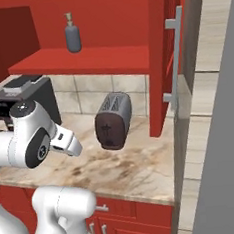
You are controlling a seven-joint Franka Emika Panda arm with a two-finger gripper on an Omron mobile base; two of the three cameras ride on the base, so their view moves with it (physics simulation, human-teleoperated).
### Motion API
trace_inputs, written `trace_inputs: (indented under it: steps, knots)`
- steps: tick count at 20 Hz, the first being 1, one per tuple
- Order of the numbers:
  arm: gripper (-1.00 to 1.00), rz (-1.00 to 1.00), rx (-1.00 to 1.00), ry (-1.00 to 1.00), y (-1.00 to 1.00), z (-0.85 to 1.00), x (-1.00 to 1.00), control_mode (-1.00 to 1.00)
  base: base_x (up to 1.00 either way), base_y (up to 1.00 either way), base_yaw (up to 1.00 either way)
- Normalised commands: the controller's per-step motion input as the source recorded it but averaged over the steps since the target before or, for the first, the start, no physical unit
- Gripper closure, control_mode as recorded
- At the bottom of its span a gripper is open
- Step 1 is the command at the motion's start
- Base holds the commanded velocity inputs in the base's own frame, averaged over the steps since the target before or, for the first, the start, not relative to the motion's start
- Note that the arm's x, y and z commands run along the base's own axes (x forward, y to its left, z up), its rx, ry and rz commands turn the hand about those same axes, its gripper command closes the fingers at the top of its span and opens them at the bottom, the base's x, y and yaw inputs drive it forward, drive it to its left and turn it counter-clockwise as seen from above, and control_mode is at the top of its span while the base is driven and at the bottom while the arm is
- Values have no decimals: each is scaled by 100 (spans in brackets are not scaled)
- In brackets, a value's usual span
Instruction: Locate and retrieve the soap dispenser and soap dispenser from the cabinet. Place them next to the sink.
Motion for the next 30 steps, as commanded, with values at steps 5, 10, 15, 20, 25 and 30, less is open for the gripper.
trace_inputs:
  steps: [5,10,15,20,25,30]
  knots:
    - [-100,0,0,0,0,0,0,100,44,1,0]
    - [-100,0,0,0,0,0,0,100,34,0,0]
    - [-100,0,0,0,0,0,0,100,26,0,0]
    - [-100,0,0,0,0,0,0,100,2,0,0]
    - [-100,0,0,0,0,0,0,100,0,0,0]
    - [-100,0,0,0,0,0,0,-100,0,0,0]
